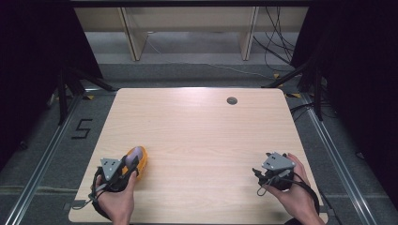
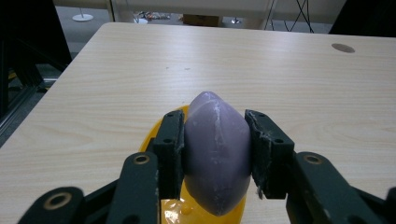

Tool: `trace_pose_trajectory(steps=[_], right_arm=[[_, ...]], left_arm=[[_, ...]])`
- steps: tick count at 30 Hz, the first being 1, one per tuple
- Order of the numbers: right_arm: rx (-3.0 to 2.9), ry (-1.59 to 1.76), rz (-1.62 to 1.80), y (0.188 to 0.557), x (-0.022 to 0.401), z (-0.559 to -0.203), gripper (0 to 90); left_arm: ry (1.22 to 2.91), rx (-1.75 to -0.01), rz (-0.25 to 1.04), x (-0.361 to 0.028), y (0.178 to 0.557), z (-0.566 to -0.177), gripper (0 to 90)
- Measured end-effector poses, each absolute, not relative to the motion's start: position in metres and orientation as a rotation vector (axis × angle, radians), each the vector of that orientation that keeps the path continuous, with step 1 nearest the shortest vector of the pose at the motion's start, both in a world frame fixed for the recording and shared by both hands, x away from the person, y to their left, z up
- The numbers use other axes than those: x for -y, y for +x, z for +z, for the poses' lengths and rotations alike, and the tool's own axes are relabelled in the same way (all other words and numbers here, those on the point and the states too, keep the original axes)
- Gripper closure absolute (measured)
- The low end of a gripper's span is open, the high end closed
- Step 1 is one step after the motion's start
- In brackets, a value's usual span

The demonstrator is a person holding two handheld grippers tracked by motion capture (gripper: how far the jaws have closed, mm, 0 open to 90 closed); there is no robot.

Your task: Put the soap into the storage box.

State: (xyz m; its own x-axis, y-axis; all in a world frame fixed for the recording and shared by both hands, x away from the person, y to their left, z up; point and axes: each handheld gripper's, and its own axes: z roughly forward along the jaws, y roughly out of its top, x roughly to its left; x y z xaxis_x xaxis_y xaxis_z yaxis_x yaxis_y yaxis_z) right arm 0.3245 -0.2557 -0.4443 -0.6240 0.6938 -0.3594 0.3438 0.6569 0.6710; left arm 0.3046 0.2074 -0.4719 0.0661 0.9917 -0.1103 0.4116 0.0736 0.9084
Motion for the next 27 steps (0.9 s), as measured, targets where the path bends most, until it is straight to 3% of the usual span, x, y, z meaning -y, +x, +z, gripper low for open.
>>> trace_pose_trajectory(steps=[27], right_arm=[[-2.274,0.799,0.735,0.3240,0.2561,-0.4443,29.9]], left_arm=[[1.577,-1.550,0.787,-0.2074,0.3115,-0.4779,58.6]])
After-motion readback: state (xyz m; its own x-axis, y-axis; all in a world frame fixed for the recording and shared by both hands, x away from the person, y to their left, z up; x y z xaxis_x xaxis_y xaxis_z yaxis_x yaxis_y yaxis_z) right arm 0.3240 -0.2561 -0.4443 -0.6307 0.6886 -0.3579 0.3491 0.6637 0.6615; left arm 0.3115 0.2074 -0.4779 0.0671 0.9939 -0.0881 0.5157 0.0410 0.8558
